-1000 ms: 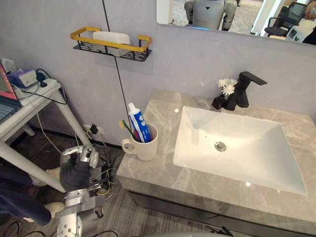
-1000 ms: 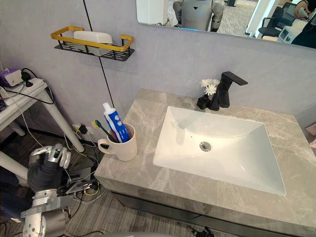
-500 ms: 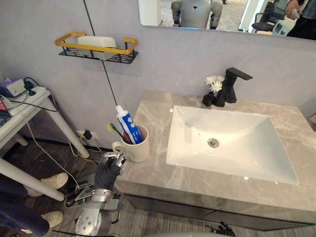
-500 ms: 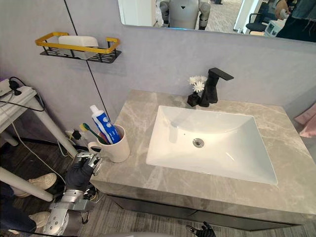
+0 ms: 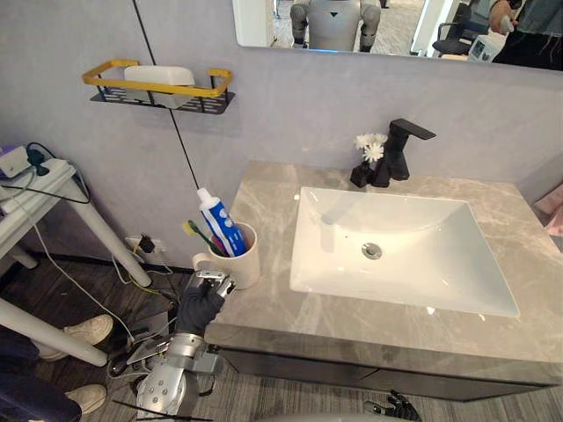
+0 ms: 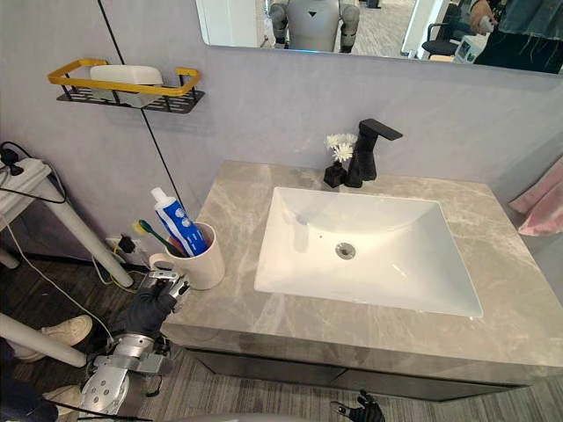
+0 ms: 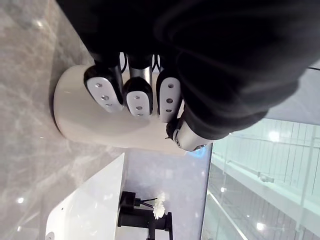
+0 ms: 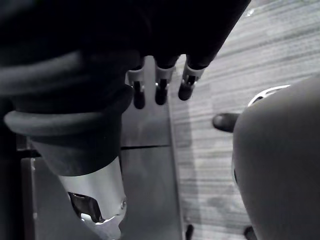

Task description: Organize washtable

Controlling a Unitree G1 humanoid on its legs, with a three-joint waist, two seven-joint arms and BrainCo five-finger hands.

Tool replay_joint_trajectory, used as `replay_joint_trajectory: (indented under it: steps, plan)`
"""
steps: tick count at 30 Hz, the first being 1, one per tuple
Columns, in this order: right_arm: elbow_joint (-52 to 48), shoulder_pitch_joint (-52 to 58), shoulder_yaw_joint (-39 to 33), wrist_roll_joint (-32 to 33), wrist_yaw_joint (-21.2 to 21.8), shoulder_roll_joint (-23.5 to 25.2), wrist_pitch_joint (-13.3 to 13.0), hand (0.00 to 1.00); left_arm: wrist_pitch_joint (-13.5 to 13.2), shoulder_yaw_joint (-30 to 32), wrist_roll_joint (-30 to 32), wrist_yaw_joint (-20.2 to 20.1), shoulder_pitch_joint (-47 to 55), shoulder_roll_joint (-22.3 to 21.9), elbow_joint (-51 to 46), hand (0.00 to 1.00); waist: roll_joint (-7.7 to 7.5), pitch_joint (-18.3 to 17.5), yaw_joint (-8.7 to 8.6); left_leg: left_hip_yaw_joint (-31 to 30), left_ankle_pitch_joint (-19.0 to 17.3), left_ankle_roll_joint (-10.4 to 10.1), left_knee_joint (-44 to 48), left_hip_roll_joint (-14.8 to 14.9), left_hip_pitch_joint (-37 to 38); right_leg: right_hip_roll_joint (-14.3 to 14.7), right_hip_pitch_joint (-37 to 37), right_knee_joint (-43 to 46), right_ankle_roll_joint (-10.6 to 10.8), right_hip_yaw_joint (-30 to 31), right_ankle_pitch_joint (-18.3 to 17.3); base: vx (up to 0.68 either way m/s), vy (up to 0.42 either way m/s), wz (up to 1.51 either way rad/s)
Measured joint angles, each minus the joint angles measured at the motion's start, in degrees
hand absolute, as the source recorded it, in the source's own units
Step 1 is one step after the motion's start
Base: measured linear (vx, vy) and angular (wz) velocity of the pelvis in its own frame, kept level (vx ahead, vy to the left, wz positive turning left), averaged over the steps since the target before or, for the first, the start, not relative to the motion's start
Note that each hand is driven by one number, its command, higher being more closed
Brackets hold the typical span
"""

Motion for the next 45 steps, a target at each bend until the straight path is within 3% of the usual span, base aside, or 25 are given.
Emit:
replay_joint_trajectory:
  steps: [32,45]
  plan:
    - [-0.6,1.7,0.9,-1.6,1.1,-1.0,-0.2,0.00,0.0,-0.3,3.8,1.4,-2.8,-0.6,3.9,1.00,-0.71,0.4,-0.25,2.5,-0.3,-0.4,0.1,1.0,0.7,1.2,-0.5,-0.9,-0.7,2.3,0.9,-0.01,-0.006,-0.03]
    - [-0.6,1.7,0.9,-1.7,1.1,-1.1,-0.2,0.00,0.5,0.0,4.5,2.6,-5.2,-0.6,10.1,1.00,-0.35,0.7,-0.38,4.0,-0.4,-0.5,-0.1,1.1,1.8,1.4,-0.4,-1.4,-0.6,3.5,1.3,0.00,-0.004,-0.06]
